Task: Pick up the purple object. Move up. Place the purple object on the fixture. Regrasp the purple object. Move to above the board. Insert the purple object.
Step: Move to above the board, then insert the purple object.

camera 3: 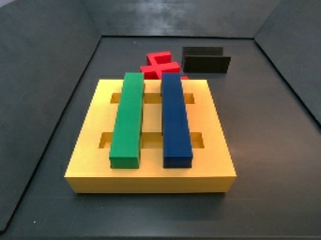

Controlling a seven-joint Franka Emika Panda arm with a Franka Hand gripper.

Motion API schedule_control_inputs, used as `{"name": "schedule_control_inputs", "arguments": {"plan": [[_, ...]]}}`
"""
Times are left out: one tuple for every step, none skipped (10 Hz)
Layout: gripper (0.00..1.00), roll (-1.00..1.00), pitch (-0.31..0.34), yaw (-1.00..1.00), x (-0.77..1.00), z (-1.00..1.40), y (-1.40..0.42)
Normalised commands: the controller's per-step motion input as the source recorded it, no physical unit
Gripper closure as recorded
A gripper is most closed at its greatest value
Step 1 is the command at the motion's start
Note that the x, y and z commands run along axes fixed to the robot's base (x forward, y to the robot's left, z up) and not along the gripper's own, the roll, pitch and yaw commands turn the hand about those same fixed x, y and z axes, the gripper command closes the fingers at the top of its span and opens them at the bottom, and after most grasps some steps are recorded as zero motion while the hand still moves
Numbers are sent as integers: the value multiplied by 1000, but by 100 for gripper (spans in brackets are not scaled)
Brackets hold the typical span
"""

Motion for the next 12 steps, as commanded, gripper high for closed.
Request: {"name": "schedule_control_inputs", "arguments": {"plan": [[100, -1000, -47, -9, -842, 175, -861], [100, -1000, -53, -8, -472, 80, -442], [100, -1000, -33, -21, -162, 11, -110], [100, -1000, -30, -26, -59, 12, -16], [100, -712, -37, -13, -48, -4, 19], [100, -497, -46, -14, -56, 6, 18], [100, -277, -53, -5, -52, 0, 17], [100, -211, -50, -7, -44, -2, 16], [100, -4, 0, 0, 0, 0, 0], [100, -30, 0, 0, 0, 0, 0], [100, -209, 0, 0, 0, -57, 0], [100, -239, -19, 0, 0, -89, 0]]}}
